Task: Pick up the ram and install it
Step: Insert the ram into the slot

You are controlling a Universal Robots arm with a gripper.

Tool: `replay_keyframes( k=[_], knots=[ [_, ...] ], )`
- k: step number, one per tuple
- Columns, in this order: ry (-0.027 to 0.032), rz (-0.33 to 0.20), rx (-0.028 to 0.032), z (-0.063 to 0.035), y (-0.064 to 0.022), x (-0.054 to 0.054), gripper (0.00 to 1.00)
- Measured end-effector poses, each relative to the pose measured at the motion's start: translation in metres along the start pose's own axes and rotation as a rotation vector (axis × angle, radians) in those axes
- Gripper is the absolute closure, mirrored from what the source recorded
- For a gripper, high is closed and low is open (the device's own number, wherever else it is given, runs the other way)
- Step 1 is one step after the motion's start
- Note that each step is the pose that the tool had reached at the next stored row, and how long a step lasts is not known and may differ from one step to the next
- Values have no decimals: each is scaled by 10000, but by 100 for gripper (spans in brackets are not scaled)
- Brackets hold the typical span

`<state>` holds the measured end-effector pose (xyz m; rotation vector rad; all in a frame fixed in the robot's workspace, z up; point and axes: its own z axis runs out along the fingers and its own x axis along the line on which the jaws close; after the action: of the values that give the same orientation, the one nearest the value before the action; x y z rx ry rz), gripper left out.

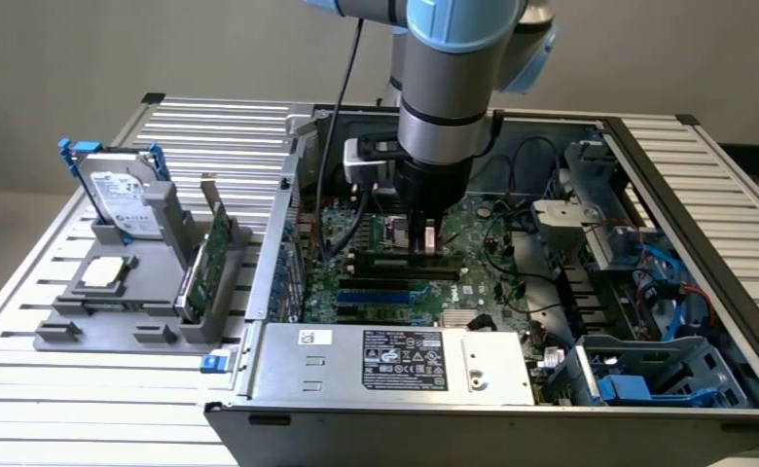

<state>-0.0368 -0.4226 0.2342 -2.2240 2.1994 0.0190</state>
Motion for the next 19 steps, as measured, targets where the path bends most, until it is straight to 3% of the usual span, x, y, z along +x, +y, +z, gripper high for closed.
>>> replay_keyframes(
  k=[2, 19],
  knots=[
    [-1, -2, 25, 17, 2, 0, 86],
    [-22, 42, 28, 42, 25, -15, 86]
  ],
)
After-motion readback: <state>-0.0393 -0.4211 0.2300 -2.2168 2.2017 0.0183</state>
